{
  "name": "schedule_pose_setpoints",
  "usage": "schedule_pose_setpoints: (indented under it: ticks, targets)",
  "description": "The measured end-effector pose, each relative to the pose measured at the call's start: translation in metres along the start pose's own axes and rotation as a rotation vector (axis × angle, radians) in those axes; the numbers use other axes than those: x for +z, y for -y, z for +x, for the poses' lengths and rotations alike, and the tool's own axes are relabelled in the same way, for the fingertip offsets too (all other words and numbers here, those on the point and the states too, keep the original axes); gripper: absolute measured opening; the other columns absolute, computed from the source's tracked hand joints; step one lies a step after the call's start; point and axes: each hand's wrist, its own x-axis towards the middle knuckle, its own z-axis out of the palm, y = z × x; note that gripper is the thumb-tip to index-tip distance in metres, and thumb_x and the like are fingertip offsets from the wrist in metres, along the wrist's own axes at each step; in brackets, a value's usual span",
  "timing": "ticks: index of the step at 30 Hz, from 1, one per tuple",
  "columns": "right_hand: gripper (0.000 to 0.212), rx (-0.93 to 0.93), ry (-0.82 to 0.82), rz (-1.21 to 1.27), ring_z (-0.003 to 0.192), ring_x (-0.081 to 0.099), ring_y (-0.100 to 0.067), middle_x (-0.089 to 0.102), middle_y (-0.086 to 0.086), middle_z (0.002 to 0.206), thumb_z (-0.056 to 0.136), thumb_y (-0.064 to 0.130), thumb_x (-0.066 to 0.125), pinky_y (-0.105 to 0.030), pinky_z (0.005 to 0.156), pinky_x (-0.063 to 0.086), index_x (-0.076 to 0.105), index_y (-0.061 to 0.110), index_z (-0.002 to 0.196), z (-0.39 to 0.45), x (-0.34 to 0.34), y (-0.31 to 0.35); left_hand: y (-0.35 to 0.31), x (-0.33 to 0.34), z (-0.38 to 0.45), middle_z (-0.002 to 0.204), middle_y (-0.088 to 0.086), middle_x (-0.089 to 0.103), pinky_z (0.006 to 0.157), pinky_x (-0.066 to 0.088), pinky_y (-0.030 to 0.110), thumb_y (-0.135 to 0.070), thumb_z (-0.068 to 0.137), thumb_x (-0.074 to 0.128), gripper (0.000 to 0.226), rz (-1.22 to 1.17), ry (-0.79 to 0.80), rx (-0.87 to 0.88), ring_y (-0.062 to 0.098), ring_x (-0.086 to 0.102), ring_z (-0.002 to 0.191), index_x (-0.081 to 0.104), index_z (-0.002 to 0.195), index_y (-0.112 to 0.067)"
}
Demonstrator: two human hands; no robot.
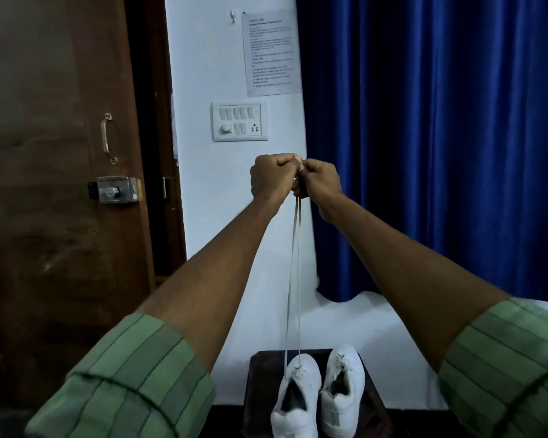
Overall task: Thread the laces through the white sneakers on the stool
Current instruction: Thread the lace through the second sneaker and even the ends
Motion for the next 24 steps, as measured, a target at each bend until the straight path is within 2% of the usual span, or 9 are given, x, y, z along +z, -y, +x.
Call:
schedule_pose_setpoints:
  ticks: [3, 9, 11, 13, 15, 17, 18, 21, 24]
  targets:
    - [0.026, -0.017, 0.016, 0.003, 0.06, 0.066, -0.021, 0.073, -0.023, 0.078, 0.103, 0.012, 0.055, -0.034, 0.063, 0.06, 0.074, -0.001, 0.092, -0.001, -0.001, 0.003, 0.004, 0.002, 0.0, 0.074, -0.012, 0.077, 0.078, 0.063, 0.037, -0.032, 0.086, 0.072, 0.013, -0.012, 0.007, 0.02, 0.01, 0.072, 0.074, 0.083, 0.079, -0.027]
    - [0.024, -0.027, -0.062, 0.043, 0.069, 0.072, -0.022, 0.075, -0.02, 0.085, 0.101, 0.005, 0.054, -0.035, 0.067, 0.064, 0.073, 0.002, 0.087, 0.007, 0.003, 0.006, 0.017, 0.006, -0.003, 0.089, -0.01, 0.079, 0.082, 0.064, 0.038, -0.047, 0.094, 0.071, 0.025, 0.006, 0.042, 0.034, 0.011, 0.075, 0.085, 0.081, 0.101, -0.025]
    - [0.026, -0.001, -0.06, 0.035, 0.073, 0.072, -0.022, 0.075, -0.016, 0.084, 0.103, 0.006, 0.052, -0.036, 0.069, 0.064, 0.071, 0.002, 0.086, 0.009, 0.002, 0.007, 0.023, 0.004, -0.01, 0.092, -0.002, 0.079, 0.071, 0.062, 0.035, -0.055, 0.101, 0.059, 0.04, 0.024, 0.172, -0.049, 0.018, 0.073, 0.078, 0.079, 0.098, -0.02]
    - [0.028, 0.0, -0.055, 0.053, 0.066, 0.066, -0.018, 0.071, -0.011, 0.077, 0.106, 0.009, 0.05, -0.031, 0.061, 0.059, 0.069, 0.003, 0.086, 0.008, 0.002, 0.006, 0.028, -0.003, -0.019, 0.097, 0.003, 0.08, 0.06, 0.048, 0.024, -0.056, 0.105, 0.051, 0.049, 0.008, 0.371, -0.167, 0.015, 0.066, 0.069, 0.078, 0.1, -0.016]
    - [0.029, -0.001, -0.095, 0.105, 0.062, 0.064, -0.017, 0.07, -0.011, 0.074, 0.108, 0.011, 0.049, -0.028, 0.059, 0.056, 0.068, 0.004, 0.087, 0.008, -0.001, 0.005, 0.04, -0.008, -0.028, 0.1, 0.006, 0.08, 0.059, 0.041, 0.024, -0.044, 0.108, 0.049, 0.043, 0.077, 0.572, -0.205, 0.013, 0.063, 0.071, 0.079, 0.105, -0.014]
    - [0.029, 0.005, -0.109, 0.165, 0.063, 0.065, -0.018, 0.071, -0.013, 0.076, 0.109, 0.011, 0.048, -0.028, 0.063, 0.056, 0.068, 0.004, 0.089, 0.011, -0.004, 0.005, 0.055, -0.009, -0.036, 0.096, 0.006, 0.08, 0.061, 0.042, 0.024, -0.03, 0.108, 0.049, 0.034, 0.181, 0.671, -0.188, 0.013, 0.064, 0.071, 0.078, 0.102, -0.012]
    - [0.029, 0.009, -0.085, 0.181, 0.064, 0.066, -0.018, 0.072, -0.014, 0.076, 0.109, 0.011, 0.048, -0.028, 0.064, 0.057, 0.068, 0.004, 0.09, 0.01, -0.005, 0.004, 0.063, -0.008, -0.041, 0.091, 0.006, 0.08, 0.062, 0.044, 0.023, -0.024, 0.107, 0.049, 0.031, 0.202, 0.654, -0.184, 0.012, 0.065, 0.068, 0.076, 0.098, -0.011]
    - [0.029, 0.01, 0.016, 0.133, 0.061, 0.066, -0.017, 0.072, -0.015, 0.076, 0.108, 0.009, 0.048, -0.028, 0.062, 0.056, 0.067, 0.004, 0.088, 0.0, 0.0, -0.001, 0.081, -0.003, -0.048, 0.077, 0.009, 0.075, 0.057, 0.048, 0.02, -0.009, 0.102, 0.05, 0.027, 0.137, 0.422, -0.189, 0.009, 0.062, 0.055, 0.074, 0.089, -0.007]
    - [0.029, 0.015, -0.054, 0.14, 0.061, 0.065, -0.017, 0.072, -0.014, 0.076, 0.108, 0.011, 0.048, -0.026, 0.06, 0.054, 0.069, 0.004, 0.089, -0.008, 0.001, -0.011, 0.096, 0.001, -0.052, 0.073, 0.01, 0.072, 0.053, 0.049, 0.018, -0.004, 0.1, 0.05, 0.028, 0.022, 0.258, -0.211, 0.006, 0.06, 0.049, 0.075, 0.087, -0.005]
